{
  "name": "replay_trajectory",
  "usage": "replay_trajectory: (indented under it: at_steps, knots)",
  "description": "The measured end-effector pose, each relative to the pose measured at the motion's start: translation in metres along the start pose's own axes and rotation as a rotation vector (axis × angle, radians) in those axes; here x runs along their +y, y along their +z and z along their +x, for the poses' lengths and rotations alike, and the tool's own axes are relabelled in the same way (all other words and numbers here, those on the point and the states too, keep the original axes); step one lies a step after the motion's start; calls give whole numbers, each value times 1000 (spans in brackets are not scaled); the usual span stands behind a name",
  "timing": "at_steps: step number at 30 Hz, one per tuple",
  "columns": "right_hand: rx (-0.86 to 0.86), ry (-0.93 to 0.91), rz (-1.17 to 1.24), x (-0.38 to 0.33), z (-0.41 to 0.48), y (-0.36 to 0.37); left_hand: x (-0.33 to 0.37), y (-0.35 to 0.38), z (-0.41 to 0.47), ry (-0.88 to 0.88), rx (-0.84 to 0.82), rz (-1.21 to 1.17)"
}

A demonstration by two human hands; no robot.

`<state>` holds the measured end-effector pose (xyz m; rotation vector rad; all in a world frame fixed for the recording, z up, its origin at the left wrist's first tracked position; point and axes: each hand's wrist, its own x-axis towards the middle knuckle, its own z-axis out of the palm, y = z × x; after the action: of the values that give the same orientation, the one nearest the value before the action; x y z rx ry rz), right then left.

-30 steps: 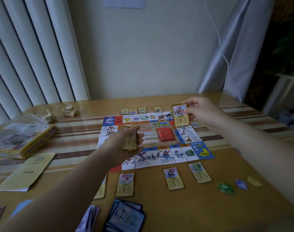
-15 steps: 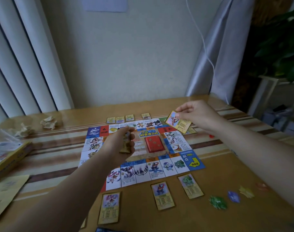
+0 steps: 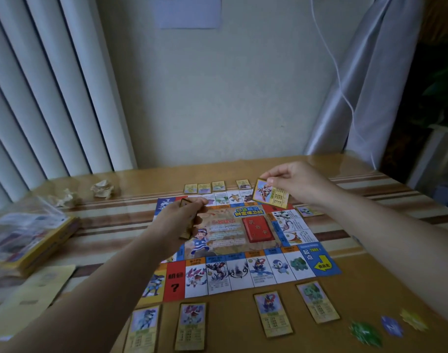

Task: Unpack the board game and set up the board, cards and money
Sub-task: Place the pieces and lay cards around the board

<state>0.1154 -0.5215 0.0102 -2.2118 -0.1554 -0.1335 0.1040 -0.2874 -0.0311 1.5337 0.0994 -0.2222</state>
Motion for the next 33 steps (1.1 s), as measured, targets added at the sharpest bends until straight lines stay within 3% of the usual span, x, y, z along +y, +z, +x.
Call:
replay_trajectory:
  at_steps: [4, 10, 13, 18, 23, 28, 33]
  knots:
    - [-72, -75, -5, -22, 3, 16, 19, -22, -6, 164, -133, 375]
    - [-201, -184, 70, -47, 3, 46, 27, -22, -11, 274, -150, 606]
    - [-206, -208, 98, -48, 1, 57, 23, -22, -14, 218, -170, 502]
    - [-157, -121, 304, -56, 9, 68, 32, -42, -12, 149, 72, 125]
    - [-164, -85, 419, -77, 23, 87, 41, -66, -18, 103, 116, -55]
    - [-147, -155, 335, -97, 40, 107, 35, -90, -15, 151, 185, 267]
    - [-236, -238, 173, -104, 46, 119, 37, -103, -13, 246, 201, 326]
